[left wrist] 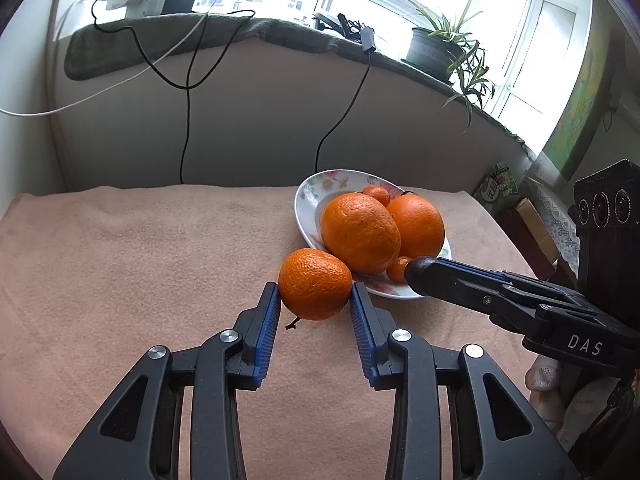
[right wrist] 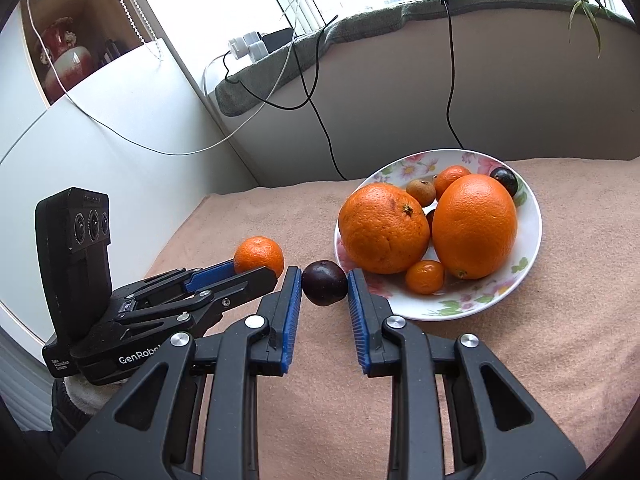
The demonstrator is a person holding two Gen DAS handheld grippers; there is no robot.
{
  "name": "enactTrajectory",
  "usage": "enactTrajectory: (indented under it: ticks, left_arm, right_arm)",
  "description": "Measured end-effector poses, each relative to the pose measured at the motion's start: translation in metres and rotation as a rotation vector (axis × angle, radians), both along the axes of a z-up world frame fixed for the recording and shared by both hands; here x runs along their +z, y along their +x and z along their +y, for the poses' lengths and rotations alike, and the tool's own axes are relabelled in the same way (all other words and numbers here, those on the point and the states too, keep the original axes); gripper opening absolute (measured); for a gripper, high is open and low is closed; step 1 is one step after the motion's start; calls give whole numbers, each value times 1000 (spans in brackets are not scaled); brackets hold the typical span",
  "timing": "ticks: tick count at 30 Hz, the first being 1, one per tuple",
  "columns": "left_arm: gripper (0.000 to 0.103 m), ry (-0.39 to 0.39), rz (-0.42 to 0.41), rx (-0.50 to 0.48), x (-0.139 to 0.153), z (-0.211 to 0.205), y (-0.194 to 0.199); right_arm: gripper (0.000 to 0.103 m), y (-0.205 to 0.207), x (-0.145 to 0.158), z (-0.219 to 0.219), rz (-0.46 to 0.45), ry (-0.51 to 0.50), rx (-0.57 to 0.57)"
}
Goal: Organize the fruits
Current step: 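Carry the tangerine and the plum over the bowl with both tools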
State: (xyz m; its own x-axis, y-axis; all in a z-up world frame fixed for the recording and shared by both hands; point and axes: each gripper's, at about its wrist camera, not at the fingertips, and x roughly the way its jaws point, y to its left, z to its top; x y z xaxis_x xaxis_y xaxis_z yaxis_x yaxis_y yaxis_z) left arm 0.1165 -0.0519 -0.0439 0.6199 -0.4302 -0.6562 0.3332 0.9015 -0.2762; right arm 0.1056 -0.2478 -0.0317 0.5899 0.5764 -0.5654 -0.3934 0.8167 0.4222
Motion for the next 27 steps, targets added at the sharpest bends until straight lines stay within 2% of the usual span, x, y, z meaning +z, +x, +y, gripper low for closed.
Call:
enactTrajectory:
  ticks: [14, 27]
  left_arm:
    - [34, -8, -29, -37, 13, -27, 22]
    - [34, 0, -45, -51, 18, -37, 47]
  right_arm:
    - [25, 13, 17, -26, -47, 21, -33]
    - [25, 43, 26, -39, -70, 10, -50]
